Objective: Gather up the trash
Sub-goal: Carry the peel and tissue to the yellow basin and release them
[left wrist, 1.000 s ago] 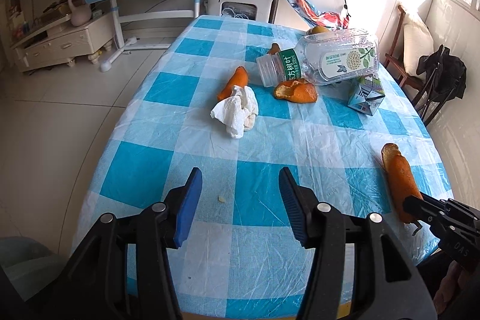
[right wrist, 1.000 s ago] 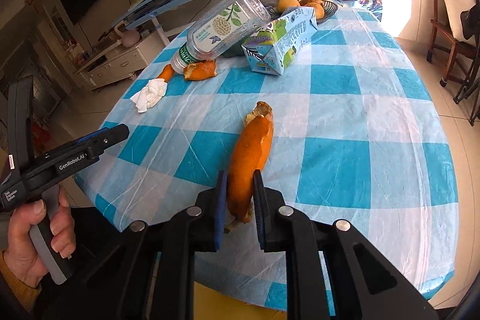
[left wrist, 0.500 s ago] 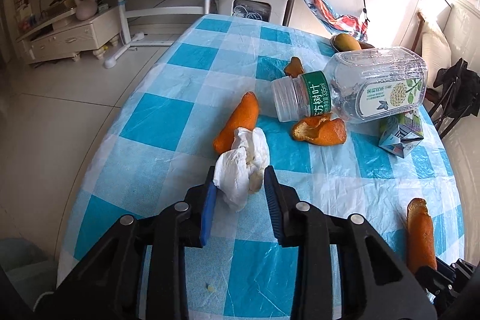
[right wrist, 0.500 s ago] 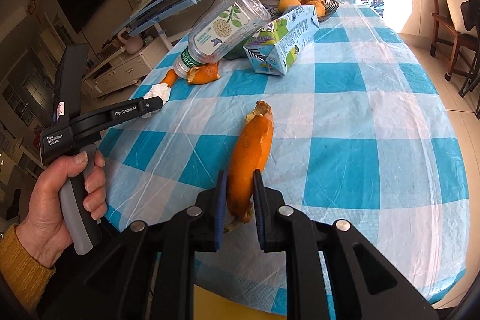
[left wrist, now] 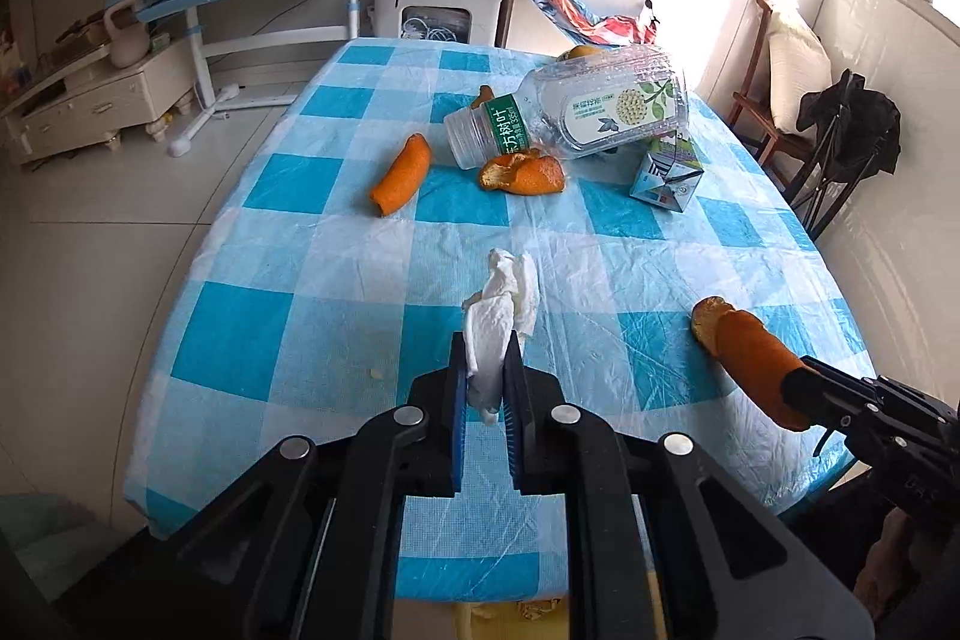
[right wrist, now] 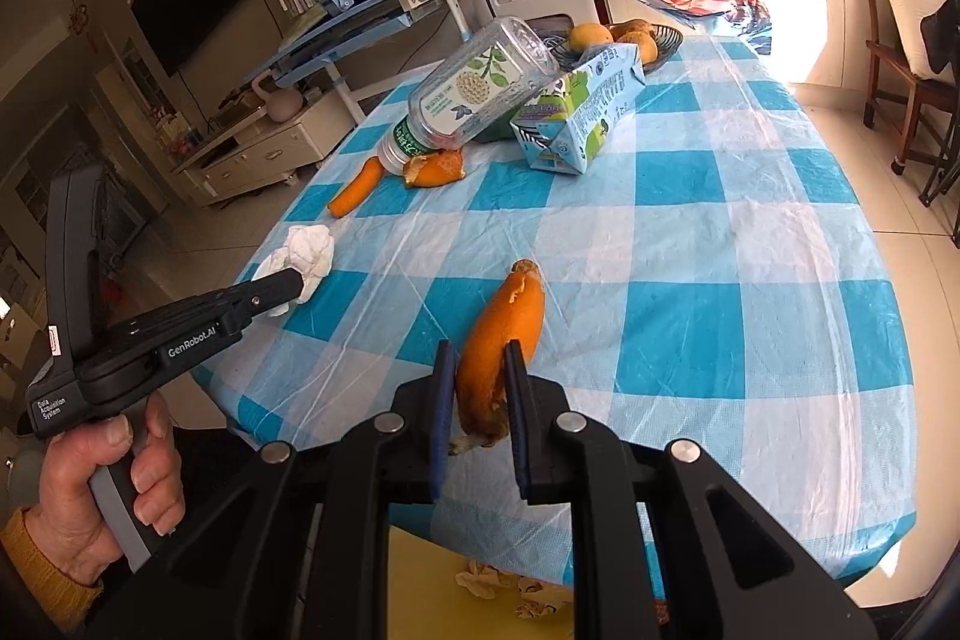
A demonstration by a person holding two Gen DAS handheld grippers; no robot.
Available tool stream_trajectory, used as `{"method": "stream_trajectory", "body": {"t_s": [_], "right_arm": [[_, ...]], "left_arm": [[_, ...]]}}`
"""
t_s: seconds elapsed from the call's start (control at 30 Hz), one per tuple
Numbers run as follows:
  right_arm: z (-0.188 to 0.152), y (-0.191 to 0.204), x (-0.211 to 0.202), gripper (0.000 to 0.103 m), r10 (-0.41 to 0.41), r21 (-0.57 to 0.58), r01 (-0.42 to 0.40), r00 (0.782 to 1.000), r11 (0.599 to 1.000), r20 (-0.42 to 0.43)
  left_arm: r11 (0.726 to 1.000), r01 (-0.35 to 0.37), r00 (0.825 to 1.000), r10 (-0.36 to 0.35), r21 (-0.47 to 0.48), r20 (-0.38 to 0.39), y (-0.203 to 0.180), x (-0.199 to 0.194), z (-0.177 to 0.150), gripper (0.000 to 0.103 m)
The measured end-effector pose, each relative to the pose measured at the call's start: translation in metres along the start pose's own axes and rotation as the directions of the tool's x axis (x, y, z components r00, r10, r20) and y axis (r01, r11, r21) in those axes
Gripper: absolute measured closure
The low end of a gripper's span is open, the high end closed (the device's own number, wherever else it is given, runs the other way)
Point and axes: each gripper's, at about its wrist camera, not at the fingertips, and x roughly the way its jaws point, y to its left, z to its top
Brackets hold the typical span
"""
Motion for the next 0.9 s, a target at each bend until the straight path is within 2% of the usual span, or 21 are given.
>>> {"method": "stream_trajectory", "body": {"t_s": [0.1,0.2,0.37,0.43,0.47,0.5,0.57,0.77,0.83,0.9], "right_arm": [[-0.006,-0.001,-0.007,0.087,-0.003,0.008,0.002,1.000,1.000,0.008],[-0.009,-0.004,-0.011,0.092,-0.003,0.019,0.003,1.000,1.000,0.012],[-0.010,-0.006,-0.013,0.092,-0.030,0.014,0.030,0.999,0.999,0.015],[-0.011,-0.009,-0.011,0.092,-0.017,0.026,0.017,1.000,1.000,0.005],[-0.012,-0.009,-0.010,0.086,-0.002,0.034,0.002,1.000,0.999,0.003],[-0.012,-0.008,-0.010,0.070,0.006,0.034,-0.006,1.000,0.999,0.005],[-0.013,-0.002,-0.010,0.057,0.024,0.017,-0.024,1.000,1.000,0.015],[-0.020,0.012,0.015,0.058,0.034,-0.039,-0.036,0.997,0.999,-0.064],[-0.023,0.014,0.020,0.065,0.033,-0.054,-0.037,0.996,0.998,-0.078],[-0.024,0.017,0.022,0.077,0.033,-0.073,-0.039,0.996,0.997,-0.081]], "left_arm": [[1.000,0.004,1.000,-0.004,0.012,0.002,-0.007,-0.017,-0.012,0.092],[1.000,0.001,1.000,-0.001,0.029,0.006,-0.014,-0.031,-0.020,0.092],[0.998,-0.006,1.000,0.005,0.062,0.015,-0.025,-0.045,-0.027,0.092],[0.998,-0.007,1.000,0.006,0.059,0.012,-0.025,-0.047,-0.028,0.092],[0.999,-0.006,1.000,0.006,0.054,0.011,-0.024,-0.047,-0.029,0.092],[0.999,-0.007,1.000,0.006,0.052,0.011,-0.023,-0.048,-0.030,0.092],[0.999,-0.008,1.000,0.008,0.052,0.010,-0.023,-0.049,-0.030,0.092],[0.999,-0.005,1.000,0.004,0.040,0.013,-0.019,-0.052,-0.032,0.092],[0.999,0.000,1.000,0.000,0.032,0.013,-0.018,-0.054,-0.034,0.092],[1.000,0.005,1.000,-0.006,0.025,0.011,-0.017,-0.056,-0.036,0.092]]}}
